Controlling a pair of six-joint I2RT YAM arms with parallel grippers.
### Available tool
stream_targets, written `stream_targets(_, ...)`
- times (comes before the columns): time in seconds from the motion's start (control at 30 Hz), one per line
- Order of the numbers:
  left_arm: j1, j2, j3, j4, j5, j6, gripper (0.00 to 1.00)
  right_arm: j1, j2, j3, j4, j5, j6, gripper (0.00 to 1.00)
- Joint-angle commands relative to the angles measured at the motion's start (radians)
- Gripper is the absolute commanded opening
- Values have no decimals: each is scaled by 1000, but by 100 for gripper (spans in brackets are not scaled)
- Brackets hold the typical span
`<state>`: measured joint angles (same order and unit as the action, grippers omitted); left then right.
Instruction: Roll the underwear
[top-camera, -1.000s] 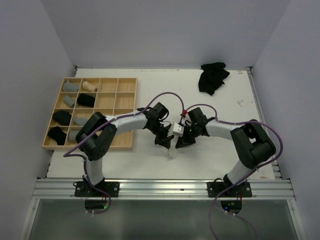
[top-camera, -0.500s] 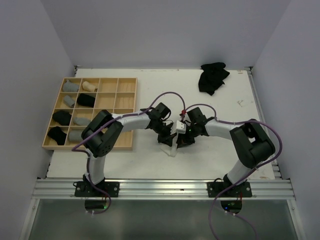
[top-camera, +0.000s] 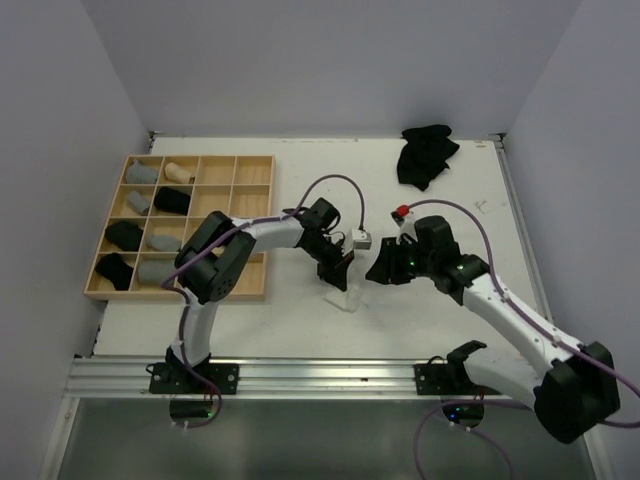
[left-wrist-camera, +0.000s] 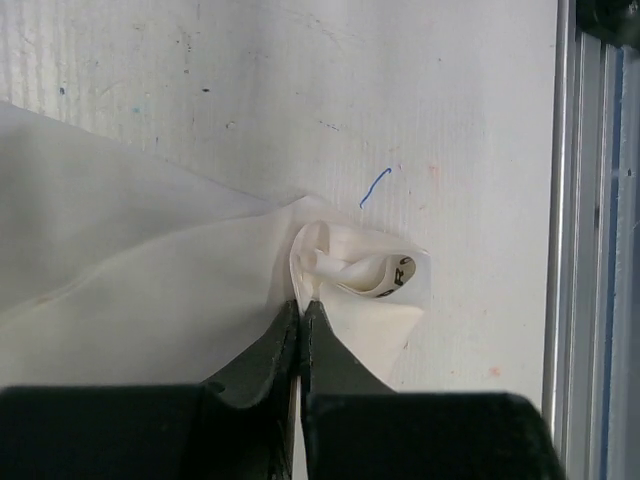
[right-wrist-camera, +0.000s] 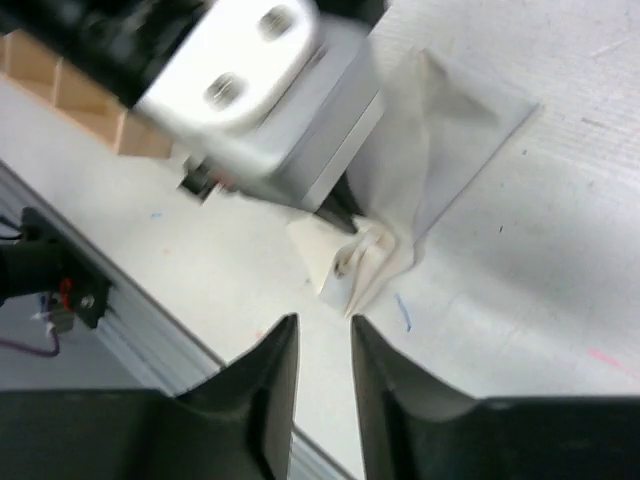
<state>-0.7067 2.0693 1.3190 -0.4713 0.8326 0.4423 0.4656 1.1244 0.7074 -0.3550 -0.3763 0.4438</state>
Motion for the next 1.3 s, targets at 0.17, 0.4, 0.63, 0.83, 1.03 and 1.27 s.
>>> stream_targets(0.17,10,150,51,-156,-35,4,13,47,-245,-42,-69,17,-134,61)
stream_targets(0.4,24,230,109,-262,-49,22,13,327,-36,102,-81,317,-347,65)
stream_targets(0.63,42,267,124,-297,-75,7,11,631,191,124,65,520,-573,50)
stream_targets(0.83,47,278,131,-296,-81,-2,11,686,267,87,135,620,-606,46)
stream_targets(1.03,53,278,128,-297,-87,-1,12,693,345,127,88,625,-629,43)
stream_targets(1.27,70,285,123,-290,-98,-8,12,696,367,136,-10,573,-651,41)
